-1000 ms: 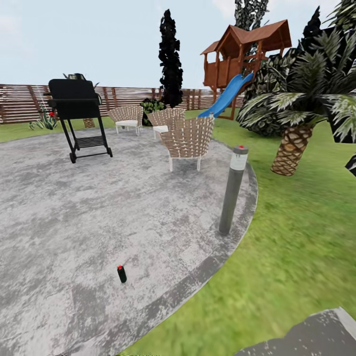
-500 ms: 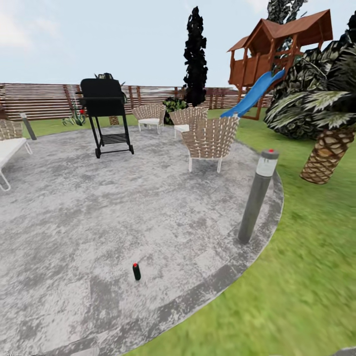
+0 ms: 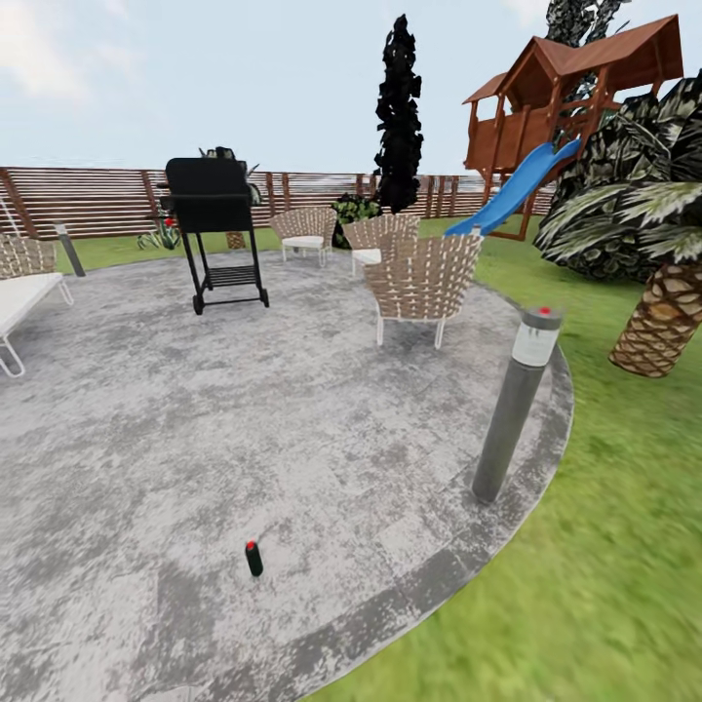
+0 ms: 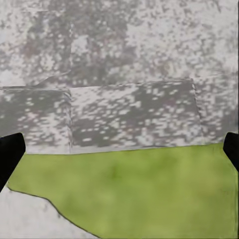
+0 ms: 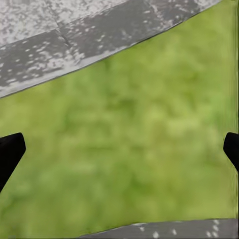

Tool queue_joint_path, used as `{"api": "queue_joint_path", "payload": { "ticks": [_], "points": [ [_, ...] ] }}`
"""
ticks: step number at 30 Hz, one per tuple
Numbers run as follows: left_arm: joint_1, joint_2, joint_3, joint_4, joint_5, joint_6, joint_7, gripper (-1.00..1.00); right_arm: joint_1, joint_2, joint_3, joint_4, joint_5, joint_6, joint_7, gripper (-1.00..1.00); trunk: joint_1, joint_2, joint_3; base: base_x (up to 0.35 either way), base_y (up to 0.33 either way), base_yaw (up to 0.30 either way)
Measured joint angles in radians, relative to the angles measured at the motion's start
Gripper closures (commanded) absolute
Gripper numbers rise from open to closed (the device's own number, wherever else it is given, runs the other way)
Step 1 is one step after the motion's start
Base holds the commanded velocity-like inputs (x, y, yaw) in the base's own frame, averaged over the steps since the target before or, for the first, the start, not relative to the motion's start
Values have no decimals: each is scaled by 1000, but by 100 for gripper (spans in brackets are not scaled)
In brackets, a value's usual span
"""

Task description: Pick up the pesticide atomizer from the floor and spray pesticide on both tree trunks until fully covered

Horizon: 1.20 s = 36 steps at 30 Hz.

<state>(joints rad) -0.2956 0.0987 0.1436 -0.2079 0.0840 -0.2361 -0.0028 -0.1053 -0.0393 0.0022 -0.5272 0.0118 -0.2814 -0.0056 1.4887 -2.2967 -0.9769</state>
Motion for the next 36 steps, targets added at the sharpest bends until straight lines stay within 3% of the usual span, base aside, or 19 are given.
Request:
{"api": "queue_joint_path", "payload": {
  "ticks": [7,24,36],
  "points": [
    [0,2,2,0,3,0,1,-100,0,1,-1,-2,-1,0,0,-100,0,0,0,206,-224,1],
    [0,4,3,0,3,0,1,-100,0,1,-1,0,-1,0,-1,-100,0,0,0,232,-216,263],
    [0,4,3,1,4,0,1,-100,0,1,-1,-2,-2,1,1,-100,0,0,0,241,-209,63]
  ]
}}
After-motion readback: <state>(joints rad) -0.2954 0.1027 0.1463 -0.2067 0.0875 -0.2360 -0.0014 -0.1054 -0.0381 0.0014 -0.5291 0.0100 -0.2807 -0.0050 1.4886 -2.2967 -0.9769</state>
